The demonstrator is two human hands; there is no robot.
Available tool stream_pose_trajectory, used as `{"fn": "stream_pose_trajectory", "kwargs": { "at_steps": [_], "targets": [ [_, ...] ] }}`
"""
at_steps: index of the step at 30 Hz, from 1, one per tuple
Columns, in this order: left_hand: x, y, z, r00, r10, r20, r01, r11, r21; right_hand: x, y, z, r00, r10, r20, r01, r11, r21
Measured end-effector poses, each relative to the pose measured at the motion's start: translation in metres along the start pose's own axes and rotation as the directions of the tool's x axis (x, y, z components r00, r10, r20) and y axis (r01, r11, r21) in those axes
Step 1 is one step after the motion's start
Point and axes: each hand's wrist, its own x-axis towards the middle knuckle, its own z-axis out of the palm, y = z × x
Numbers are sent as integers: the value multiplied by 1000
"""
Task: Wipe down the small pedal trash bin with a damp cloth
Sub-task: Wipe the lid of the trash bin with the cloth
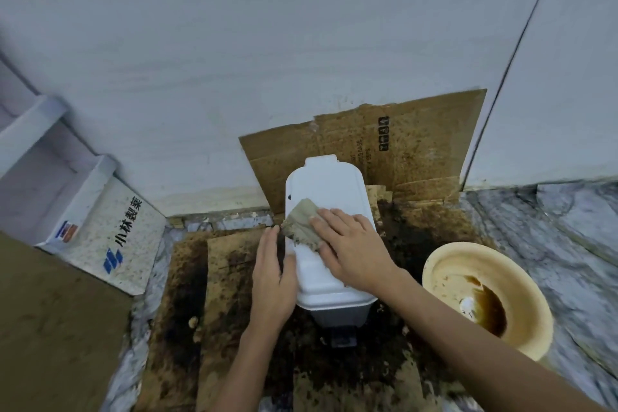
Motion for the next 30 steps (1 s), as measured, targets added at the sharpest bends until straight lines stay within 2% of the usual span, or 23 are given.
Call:
{"fn": "stream_pose_trajectory", "kwargs": {
  "at_steps": [4,7,9,12,15,17,20,23,25,30],
  "targets": [
    [6,14,7,987,148,55,-150,988,39,5,-5,6,993,114,22,-115,993,16],
    [23,20,7,975,205,85,-215,968,129,0,0,3,991,103,86,-115,982,151],
    [32,20,5,975,191,115,-213,949,232,-7,11,-4,992,86,92,-104,969,223],
    [39,18,1,974,187,128,-222,903,367,-17,30,-12,996,91,19,-93,964,251],
    [48,23,-1,979,174,110,-203,905,374,-19,45,-13,990,138,-40,-123,958,258],
    [48,35,5,978,205,36,-202,894,400,-12,50,-10,984,176,-41,-157,946,282],
    [38,62,28,962,271,-40,-234,889,393,6,52,-4,958,283,-38,-240,869,432],
    [31,78,51,985,167,43,-170,895,413,19,53,0,900,437,-3,-347,718,604],
    [30,73,53,987,133,87,-158,879,450,20,51,4,865,501,6,-368,627,687],
    [31,42,17,964,125,234,-208,903,376,19,42,14,851,525,-3,-374,611,698]
  ]
}}
